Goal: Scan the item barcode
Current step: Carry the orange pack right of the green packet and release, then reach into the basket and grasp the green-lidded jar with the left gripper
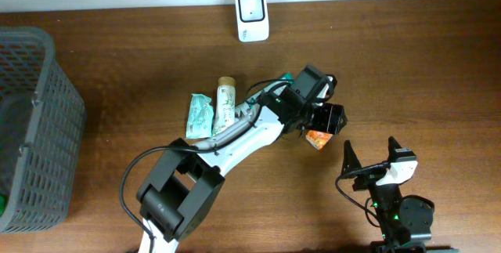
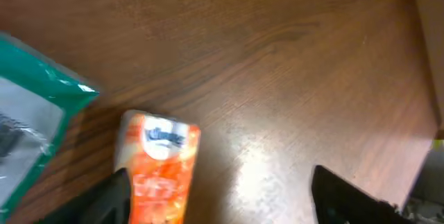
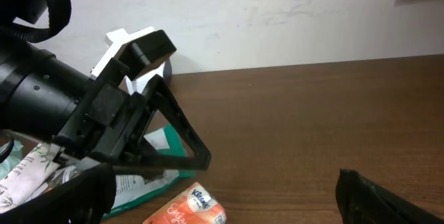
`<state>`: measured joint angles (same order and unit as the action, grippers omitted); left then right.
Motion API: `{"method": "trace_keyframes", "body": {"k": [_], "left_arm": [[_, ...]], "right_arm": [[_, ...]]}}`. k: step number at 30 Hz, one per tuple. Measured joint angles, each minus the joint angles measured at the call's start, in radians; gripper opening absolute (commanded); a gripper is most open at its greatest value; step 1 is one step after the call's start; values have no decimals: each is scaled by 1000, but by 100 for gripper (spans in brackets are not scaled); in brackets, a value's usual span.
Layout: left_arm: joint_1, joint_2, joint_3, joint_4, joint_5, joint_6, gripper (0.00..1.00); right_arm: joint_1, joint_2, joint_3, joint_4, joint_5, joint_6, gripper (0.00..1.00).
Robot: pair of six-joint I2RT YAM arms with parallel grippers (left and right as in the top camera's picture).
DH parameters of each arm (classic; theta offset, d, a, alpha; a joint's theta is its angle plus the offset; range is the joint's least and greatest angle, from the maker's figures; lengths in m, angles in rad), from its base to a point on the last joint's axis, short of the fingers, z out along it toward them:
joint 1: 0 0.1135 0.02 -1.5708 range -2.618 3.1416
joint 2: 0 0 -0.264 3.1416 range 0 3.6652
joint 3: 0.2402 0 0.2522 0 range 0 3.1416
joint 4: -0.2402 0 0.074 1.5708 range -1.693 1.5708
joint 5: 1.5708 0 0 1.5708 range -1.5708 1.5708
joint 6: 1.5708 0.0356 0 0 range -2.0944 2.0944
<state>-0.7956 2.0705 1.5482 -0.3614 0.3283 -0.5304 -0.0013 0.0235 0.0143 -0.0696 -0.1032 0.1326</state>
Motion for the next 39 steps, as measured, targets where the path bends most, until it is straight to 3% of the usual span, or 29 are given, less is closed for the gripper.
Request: {"method": "trace_keyframes", "body": {"k": [3, 8, 14, 18, 23, 29, 35, 39], "left_arm": [[42, 0, 0, -8, -26, 26, 90], [226, -25, 85, -230, -53, 229, 87], [537, -297, 447, -581, -213, 322, 89], [773, -446, 486, -677, -329, 329, 90], [1092, -502, 486, -776, -367, 296, 95], [1341, -504, 467, -826, -396, 244, 97], [1521, -501, 203, -786, -462, 166, 99], [1615, -494, 5, -663, -542, 151, 99]], "right_arm": [[0, 0, 0, 0, 0, 0, 98], [0, 0, 0, 0, 0, 0, 98], [0, 0, 0, 0, 0, 0, 98], [0, 0, 0, 0, 0, 0, 98], [0, 0, 0, 0, 0, 0, 99], [0, 0, 0, 0, 0, 0, 98], [0, 0, 0, 0, 0, 0, 98], [0, 0, 0, 0, 0, 0, 98]]}}
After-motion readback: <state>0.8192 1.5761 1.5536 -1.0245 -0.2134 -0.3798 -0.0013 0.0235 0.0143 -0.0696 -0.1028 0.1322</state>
